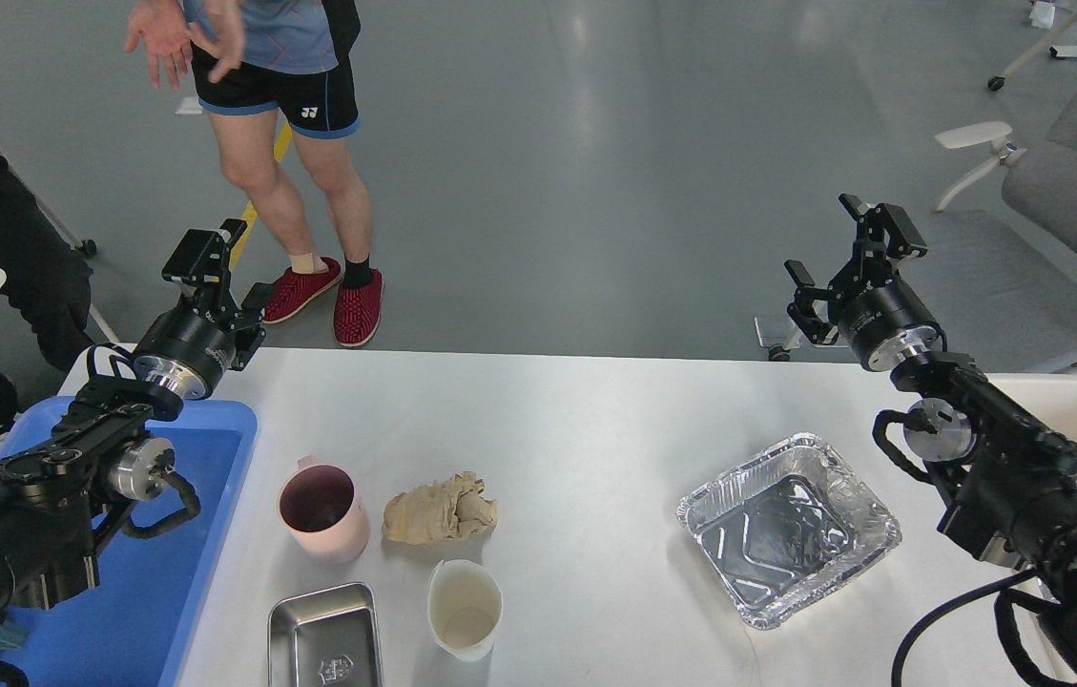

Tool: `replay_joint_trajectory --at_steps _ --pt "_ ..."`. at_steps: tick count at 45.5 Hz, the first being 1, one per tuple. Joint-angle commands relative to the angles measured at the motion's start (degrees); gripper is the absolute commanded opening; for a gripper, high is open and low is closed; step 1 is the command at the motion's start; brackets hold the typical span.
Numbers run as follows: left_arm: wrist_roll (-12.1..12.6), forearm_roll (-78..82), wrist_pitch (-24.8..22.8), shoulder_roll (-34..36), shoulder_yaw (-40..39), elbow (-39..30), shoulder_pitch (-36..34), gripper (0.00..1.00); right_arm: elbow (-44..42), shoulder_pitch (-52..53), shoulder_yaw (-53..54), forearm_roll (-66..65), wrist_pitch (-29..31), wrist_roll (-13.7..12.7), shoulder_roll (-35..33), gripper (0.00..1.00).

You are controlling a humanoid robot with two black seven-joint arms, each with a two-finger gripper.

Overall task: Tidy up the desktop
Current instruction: 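Move the left gripper over the blue tub toward the pink mug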

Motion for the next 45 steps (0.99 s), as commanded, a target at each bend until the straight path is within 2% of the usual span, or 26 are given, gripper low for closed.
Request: replay_joint_trajectory --at_steps 1,5,19,26,32,36,38,40,45 --pt "-0.7 0.15 3.09 -0.03 -0.99 0.0 -0.05 0.97 -0.04 0.0 0.0 0.0 -0.01 0.0 0.0 1.0" --pt "-1.15 0.25 5.04 -0.12 -0.82 0.09 -0.05 0.97 -0.04 0.0 0.0 0.0 -0.01 0.0 0.0 1.0" --pt "-0.71 -0.54 4.95 0.06 -0.82 0.09 -1.28 0.97 -0.13 0.35 0.0 0.0 -0.45 0.0 0.0 1.0" --pt "-1.24 0.95 5.48 0.41 -0.29 0.26 -1.28 0.97 -0.13 0.35 0.08 0.0 -0.54 0.0 0.0 1.0" --pt "-0.45 1.39 4.78 1.28 -0.2 0.79 -1.99 0.97 -0.13 0.35 0.0 0.0 -0.89 0.0 0.0 1.0" --pt "0.78 1.48 2.94 1.29 -0.03 0.7 -2.16 0.97 -0.13 0.35 0.0 0.0 -0.89 0.0 0.0 1.0" --pt "4.45 1.57 -0.92 2.68 1.89 0.7 -3.12 0.96 -0.04 0.44 0.0 0.0 -1.06 -0.09 0.35 1.0" --pt "6.31 1.57 -2.86 5.05 5.23 0.09 -4.35 0.96 -0.04 0.44 0.0 0.0 -1.15 -0.09 0.53 1.0" --pt "6.15 1.57 -7.26 12.7 16.56 -0.35 -6.99 0.96 0.05 0.44 0.0 0.0 -1.15 -0.09 0.61 1.0"
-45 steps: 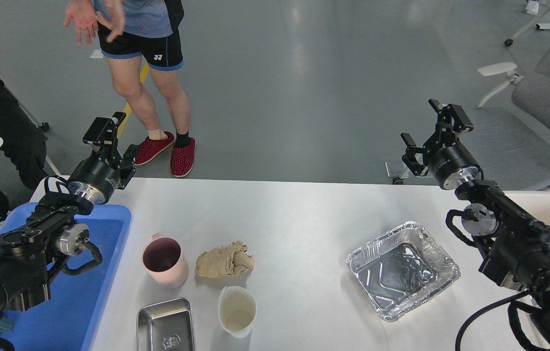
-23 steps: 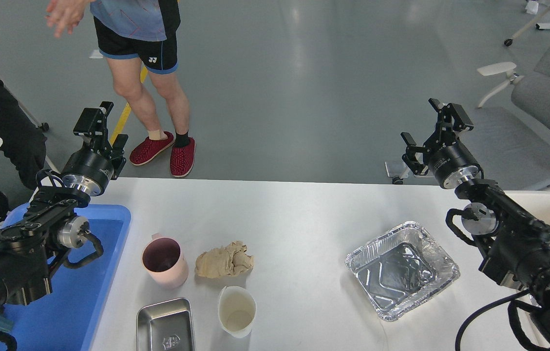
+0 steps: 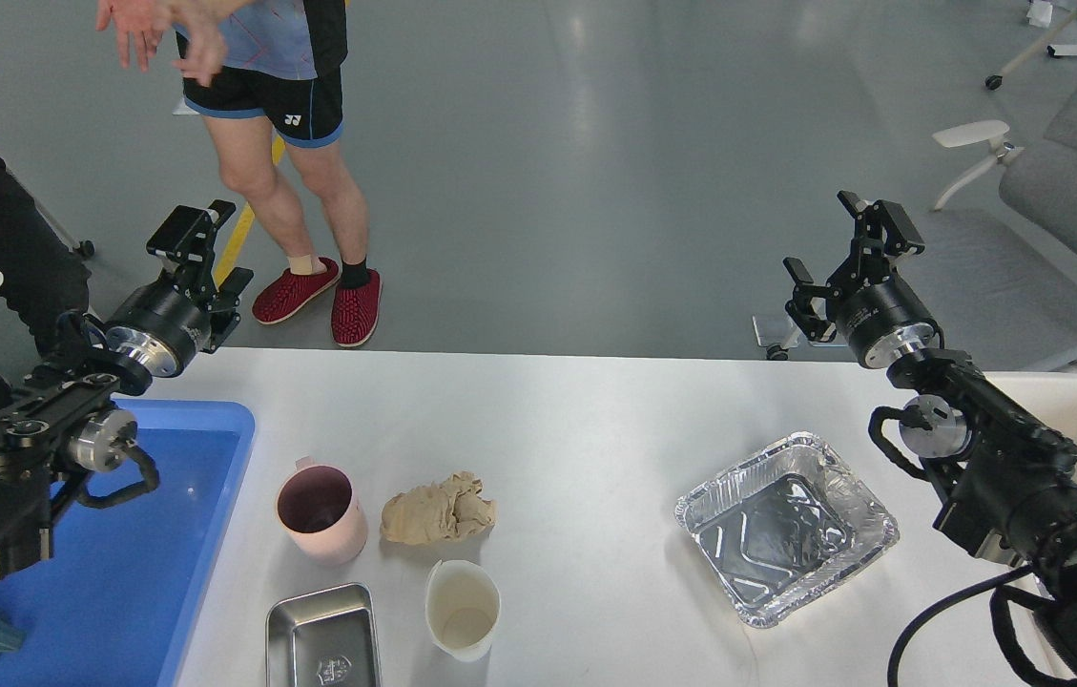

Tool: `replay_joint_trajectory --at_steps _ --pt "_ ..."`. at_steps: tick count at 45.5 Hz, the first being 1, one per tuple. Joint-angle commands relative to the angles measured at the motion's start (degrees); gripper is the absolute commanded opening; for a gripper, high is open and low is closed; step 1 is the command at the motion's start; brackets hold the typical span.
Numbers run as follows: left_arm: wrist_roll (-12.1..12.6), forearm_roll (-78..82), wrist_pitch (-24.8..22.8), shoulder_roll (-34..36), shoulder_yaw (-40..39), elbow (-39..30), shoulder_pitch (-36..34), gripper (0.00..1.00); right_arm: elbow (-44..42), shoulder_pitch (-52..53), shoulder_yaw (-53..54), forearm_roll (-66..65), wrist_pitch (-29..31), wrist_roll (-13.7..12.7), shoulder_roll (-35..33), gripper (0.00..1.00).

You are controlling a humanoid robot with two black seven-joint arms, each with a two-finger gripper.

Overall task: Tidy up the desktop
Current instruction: 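Move the left gripper over the blue tub toward the pink mug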

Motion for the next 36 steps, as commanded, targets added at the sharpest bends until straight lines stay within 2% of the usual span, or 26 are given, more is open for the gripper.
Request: replay_joint_trajectory --at_steps 1,5,9,13,14,17,27,32,36 --pt "0.35 0.01 -5.62 8.49 12.34 -0.57 -3.18 0.96 0.1 0.0 0.0 0.0 -0.14 0.0 0.21 1.0" --pt "-0.62 0.71 -10.11 15.52 19.91 -2.67 -5.29 0.96 0.1 0.44 0.0 0.0 -0.05 0.0 0.39 1.0" --pt "-2.46 3.87 -13.71 25.53 24.93 -7.06 -7.14 0.96 0.1 0.44 0.0 0.0 -0.05 0.0 0.57 1.0" --pt "-3.09 10.36 -15.82 35.47 25.9 -13.47 -10.47 0.96 0.1 0.61 0.0 0.0 -0.14 0.0 1.0 1.0" --pt "-3.17 14.65 -16.96 40.97 25.81 -16.97 -12.14 0.96 0.1 0.53 0.0 0.0 -0.14 0.0 1.27 1.0" --pt "-3.26 20.21 -19.34 49.35 25.73 -22.96 -13.99 0.96 0.02 0.53 0.0 0.0 -0.14 0.0 1.62 1.0" --pt "-3.26 33.32 -27.16 72.82 25.2 -42.74 -16.63 0.96 0.01 0.61 0.0 0.0 -0.22 0.0 2.85 1.0" --pt "-3.26 36.66 -29.89 80.04 25.11 -47.59 -16.99 0.96 0.02 0.61 0.0 0.0 -0.22 0.0 2.94 1.0" --pt "-3.17 36.93 -29.98 80.93 25.11 -47.68 -17.42 0.96 0.1 0.61 0.0 0.0 -0.22 0.0 2.94 1.0"
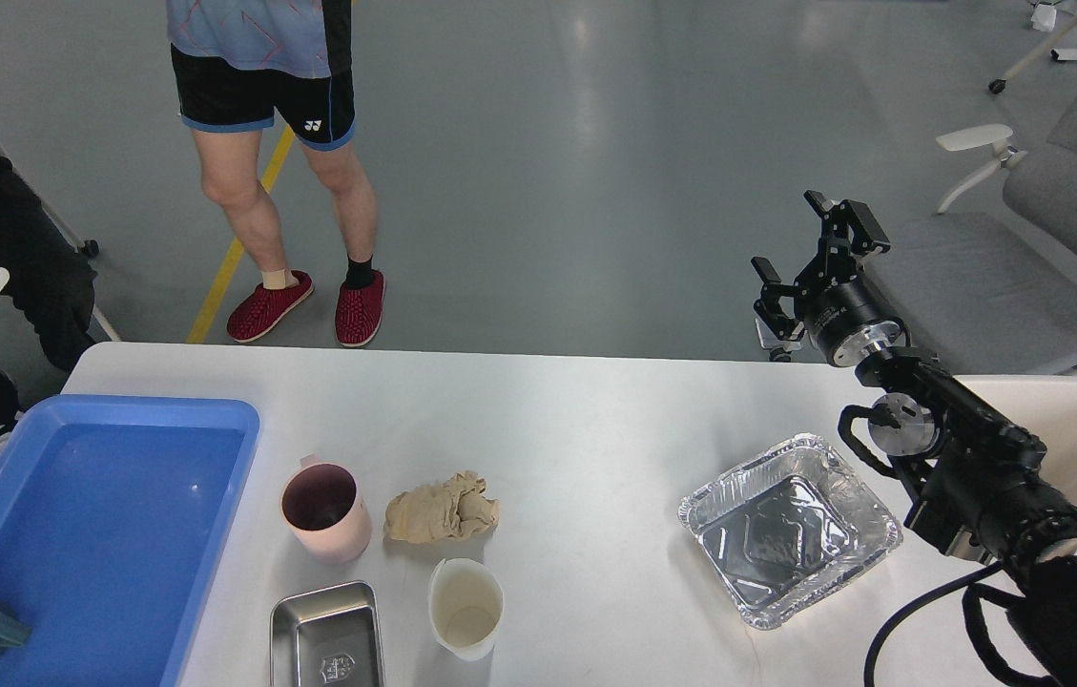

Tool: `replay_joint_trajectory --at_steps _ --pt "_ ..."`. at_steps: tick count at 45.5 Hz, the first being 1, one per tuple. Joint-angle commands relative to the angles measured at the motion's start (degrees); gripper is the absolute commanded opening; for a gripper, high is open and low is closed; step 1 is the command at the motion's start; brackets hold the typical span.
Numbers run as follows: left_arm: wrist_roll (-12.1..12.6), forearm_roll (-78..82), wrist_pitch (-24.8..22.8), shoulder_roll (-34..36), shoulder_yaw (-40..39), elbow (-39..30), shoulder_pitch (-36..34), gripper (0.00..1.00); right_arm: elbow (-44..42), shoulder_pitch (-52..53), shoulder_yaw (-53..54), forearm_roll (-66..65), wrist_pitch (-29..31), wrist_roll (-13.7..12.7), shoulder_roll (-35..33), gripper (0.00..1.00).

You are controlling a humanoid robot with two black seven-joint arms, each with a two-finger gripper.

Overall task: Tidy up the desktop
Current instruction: 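Move the left gripper over the blue tub toward the pink mug, then reach the left gripper to the pink mug and grasp it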

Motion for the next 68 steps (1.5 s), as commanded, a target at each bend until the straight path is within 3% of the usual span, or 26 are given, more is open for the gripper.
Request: replay_joint_trajectory --at_steps 1,9,15,20,26,35,40,55,59,68 --pt "0.09 1.14 -0.79 2.56 -0.11 -1.43 -0.6 0.96 0.09 0.01 0.0 0.0 0.0 0.0 0.03 1.0" --pt "0.44 1.49 0.44 -1.03 -0.29 -1.25 -0.69 0.96 0.17 0.01 0.0 0.0 0.0 0.0 0.12 1.0" --pt "0.27 3.25 5.01 -9.99 0.07 1.47 -0.16 0.94 0.17 -0.07 0.0 0.0 0.0 0.0 0.21 1.0" --pt "0.71 3.43 5.71 -18.16 0.24 4.28 0.45 0.94 0.17 0.01 0.0 0.0 0.0 0.0 0.47 1.0" --pt "0.8 3.43 7.38 -27.04 1.56 7.44 3.79 0.95 0.17 0.01 0.0 0.0 0.0 0.0 0.56 1.0" --pt "1.24 3.6 14.59 -39.26 1.65 12.28 13.01 0.95 0.17 0.01 0.0 0.0 0.0 0.0 0.65 1.0" --pt "1.41 3.43 17.57 -45.14 1.56 15.53 14.87 0.95 0.17 0.1 0.0 0.0 0.0 0.0 0.56 1.0" --pt "1.41 3.07 18.9 -55.88 1.56 19.58 15.74 0.94 0.17 0.1 0.0 0.0 -0.27 0.0 1.26 1.0" --pt "2.38 3.16 19.25 -58.43 1.56 21.07 17.68 0.94 0.17 0.1 0.0 0.0 -0.27 0.0 1.26 1.0" --pt "2.2 3.43 21.09 -60.98 1.65 25.11 19.79 0.88 0.17 0.19 0.0 0.0 -0.27 0.0 1.0 1.0"
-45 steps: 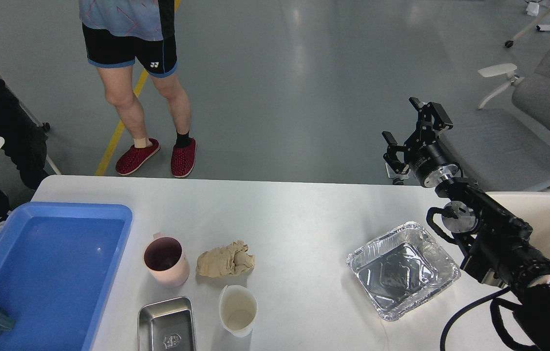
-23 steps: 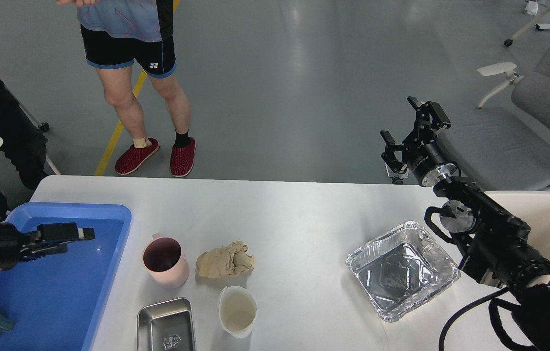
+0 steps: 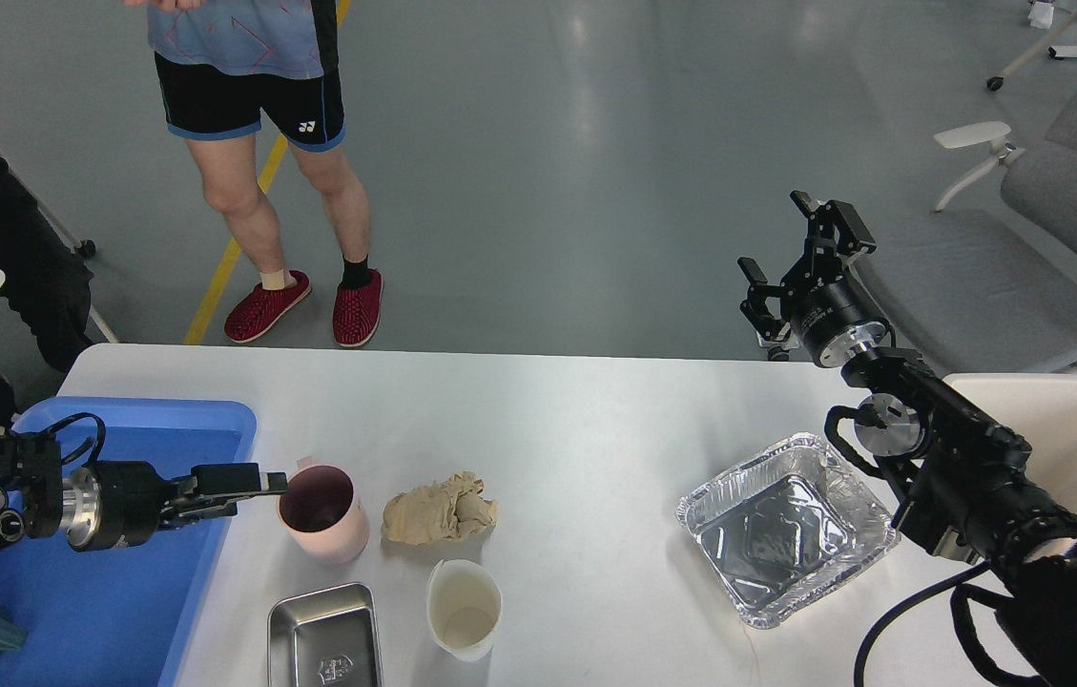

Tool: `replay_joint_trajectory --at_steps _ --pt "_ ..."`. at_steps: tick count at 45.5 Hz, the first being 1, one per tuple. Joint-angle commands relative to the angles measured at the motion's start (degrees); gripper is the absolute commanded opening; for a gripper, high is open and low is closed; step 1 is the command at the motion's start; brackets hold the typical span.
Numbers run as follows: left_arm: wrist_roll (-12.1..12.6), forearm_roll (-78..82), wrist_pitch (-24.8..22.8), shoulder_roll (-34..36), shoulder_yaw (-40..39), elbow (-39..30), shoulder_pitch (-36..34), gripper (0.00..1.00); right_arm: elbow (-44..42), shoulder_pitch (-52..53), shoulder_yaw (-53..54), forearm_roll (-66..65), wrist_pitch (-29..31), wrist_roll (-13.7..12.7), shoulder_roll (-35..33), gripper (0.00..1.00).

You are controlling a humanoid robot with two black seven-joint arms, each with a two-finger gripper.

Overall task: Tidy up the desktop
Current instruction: 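Reach the left gripper to the pink mug and grasp it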

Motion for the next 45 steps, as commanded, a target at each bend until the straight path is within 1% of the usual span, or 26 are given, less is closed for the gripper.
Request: replay_joint_trajectory --at_steps 1,8,12,21,29,33,37,45 --pt "-0.17 0.17 1.82 -1.26 0.02 2.28 0.72 0.87 0.0 0.07 0.0 0.0 0.0 0.0 -0.06 1.0" --pt "-0.87 0.0 2.62 -2.66 -0.25 3.87 0.55 0.8 0.0 -0.02 0.0 0.0 -0.09 0.0 0.12 1.0" --pt "-0.96 -0.09 2.79 -3.72 -0.07 3.87 0.64 0.68 0.09 -0.02 0.0 0.0 -0.26 0.0 0.29 1.0" --pt "-0.96 -0.27 3.32 -7.32 -0.07 6.33 0.64 0.68 0.35 0.07 0.0 0.0 -0.35 0.0 0.64 1.0" --pt "-0.96 -0.27 3.15 -8.29 -0.07 6.77 0.64 0.68 0.35 0.16 0.0 0.0 -0.35 -0.09 0.56 1.0" --pt "-0.52 -0.27 3.15 -8.38 0.02 6.77 0.72 0.67 0.35 0.16 0.0 0.0 -0.35 -0.09 0.56 1.0" --pt "-0.17 -0.27 3.32 -8.38 0.02 6.77 0.9 0.62 0.27 0.16 0.0 0.0 -0.35 -0.09 0.56 1.0" --pt "-0.17 -0.27 3.06 -8.2 0.1 6.77 0.72 0.44 0.27 0.16 0.0 0.0 -0.44 -0.09 0.64 1.0"
